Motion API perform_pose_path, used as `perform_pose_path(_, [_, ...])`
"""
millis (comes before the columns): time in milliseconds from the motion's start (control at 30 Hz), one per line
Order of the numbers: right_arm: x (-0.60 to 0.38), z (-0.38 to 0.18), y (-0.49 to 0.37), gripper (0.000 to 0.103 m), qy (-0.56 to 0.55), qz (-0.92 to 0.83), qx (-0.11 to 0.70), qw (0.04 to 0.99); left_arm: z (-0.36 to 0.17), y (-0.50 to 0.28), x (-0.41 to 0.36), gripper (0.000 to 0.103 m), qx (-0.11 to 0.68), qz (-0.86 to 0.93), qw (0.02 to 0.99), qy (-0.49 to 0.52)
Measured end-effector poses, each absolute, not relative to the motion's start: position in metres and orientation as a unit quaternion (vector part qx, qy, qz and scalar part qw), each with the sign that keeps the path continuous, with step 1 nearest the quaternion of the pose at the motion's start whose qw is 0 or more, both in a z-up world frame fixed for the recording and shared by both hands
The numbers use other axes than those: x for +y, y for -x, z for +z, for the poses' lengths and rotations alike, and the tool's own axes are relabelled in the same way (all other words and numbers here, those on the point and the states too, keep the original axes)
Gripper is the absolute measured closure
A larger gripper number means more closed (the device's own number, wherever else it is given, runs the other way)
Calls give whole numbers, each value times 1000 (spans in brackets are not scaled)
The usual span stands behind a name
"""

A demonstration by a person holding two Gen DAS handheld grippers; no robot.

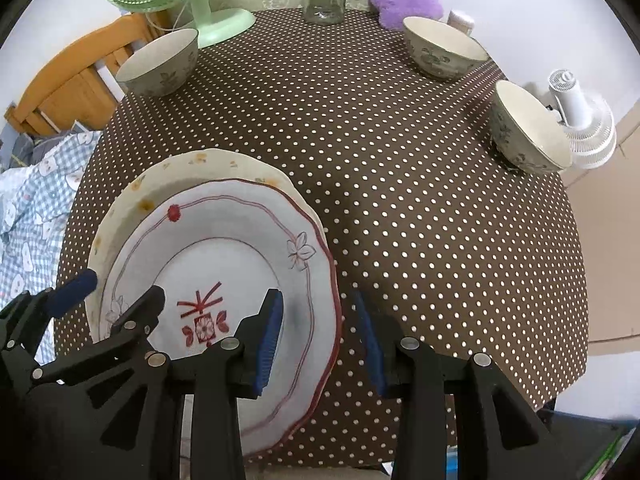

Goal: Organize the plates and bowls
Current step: 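Lower the red-patterned plate onto the flowered plate stack with the left tool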

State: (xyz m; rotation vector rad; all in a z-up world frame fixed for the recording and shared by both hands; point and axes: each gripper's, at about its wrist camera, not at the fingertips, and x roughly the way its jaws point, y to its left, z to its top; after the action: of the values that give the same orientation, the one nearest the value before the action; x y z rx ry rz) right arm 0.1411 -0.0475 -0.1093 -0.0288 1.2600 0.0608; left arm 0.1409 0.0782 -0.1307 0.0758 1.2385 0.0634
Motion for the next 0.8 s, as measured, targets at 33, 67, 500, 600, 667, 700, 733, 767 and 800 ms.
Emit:
perform_pose_path(33, [-49,-108,-140,65,13,26,588,808,-131,-141,80,34,581,31,812,-35])
perform_pose_path(67, [-49,-107,-139,71,11,29,588,808,-132,-142,82,34,583,32,811,-32])
perform_pose_path(500, [-24,-116,-148,77,9,41,590,807,-126,-139,97,34,575,24,817,-29])
perform_pose_path(600, [-21,-122,-153,75,4,35,595,803,-127,-140,100,34,578,24,815,-28])
perform_pose_path(667, [-20,-122,-154,74,6,33,592,805,-129,-140,100,34,581,22,813,-26])
perform_pose_path(700, [-18,-123,-155,73,9,32,591,806,-129,-140,101,34,582,19,813,-24])
perform_pose_path(733, [-17,-123,-155,72,12,30,590,806,-130,-140,101,34,583,16,812,-23])
perform_pose_path(767, [-16,-123,-155,72,13,28,590,807,-130,-141,101,33,584,13,812,-23])
perform_pose_path(800, [-16,-123,-155,72,14,26,591,806,-130,-140,100,32,584,10,811,-24])
